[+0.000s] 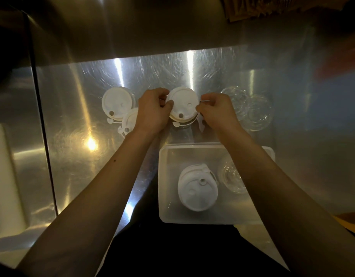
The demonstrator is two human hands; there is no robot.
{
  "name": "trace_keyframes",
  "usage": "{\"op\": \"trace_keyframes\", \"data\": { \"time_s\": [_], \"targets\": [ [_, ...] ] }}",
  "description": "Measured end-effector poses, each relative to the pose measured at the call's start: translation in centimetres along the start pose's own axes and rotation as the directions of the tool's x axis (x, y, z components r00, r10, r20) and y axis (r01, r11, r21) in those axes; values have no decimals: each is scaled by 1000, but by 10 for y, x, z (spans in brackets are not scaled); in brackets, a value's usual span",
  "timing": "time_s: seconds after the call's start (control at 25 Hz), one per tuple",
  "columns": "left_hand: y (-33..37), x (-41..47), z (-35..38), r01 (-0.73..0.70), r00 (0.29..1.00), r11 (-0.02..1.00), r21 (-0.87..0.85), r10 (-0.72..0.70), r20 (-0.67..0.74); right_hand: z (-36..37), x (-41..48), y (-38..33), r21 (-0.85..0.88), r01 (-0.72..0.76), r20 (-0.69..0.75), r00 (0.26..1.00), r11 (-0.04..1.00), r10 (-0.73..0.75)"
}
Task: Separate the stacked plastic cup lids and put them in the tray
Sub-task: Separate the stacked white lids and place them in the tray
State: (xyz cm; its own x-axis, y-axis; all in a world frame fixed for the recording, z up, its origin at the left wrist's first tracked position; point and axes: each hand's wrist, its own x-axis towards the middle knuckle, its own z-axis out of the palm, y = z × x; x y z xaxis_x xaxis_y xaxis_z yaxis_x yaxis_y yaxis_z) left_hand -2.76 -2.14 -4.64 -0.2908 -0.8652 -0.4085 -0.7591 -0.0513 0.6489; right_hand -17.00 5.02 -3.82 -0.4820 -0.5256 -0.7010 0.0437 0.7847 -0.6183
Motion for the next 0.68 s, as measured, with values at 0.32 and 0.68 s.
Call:
{"op": "trace_keyframes", "data": {
  "time_s": [0.32, 0.68],
  "targets": [
    [10, -13, -21, 48, 996, 995, -92, -55, -74, 2, -16, -10, 69, 78, -4, 997, 995, -78],
    [2, -36, -68, 23, 987, 984, -174, -50, -153, 23, -44, -30, 12, 224, 23, 974, 975, -224]
  ]
}}
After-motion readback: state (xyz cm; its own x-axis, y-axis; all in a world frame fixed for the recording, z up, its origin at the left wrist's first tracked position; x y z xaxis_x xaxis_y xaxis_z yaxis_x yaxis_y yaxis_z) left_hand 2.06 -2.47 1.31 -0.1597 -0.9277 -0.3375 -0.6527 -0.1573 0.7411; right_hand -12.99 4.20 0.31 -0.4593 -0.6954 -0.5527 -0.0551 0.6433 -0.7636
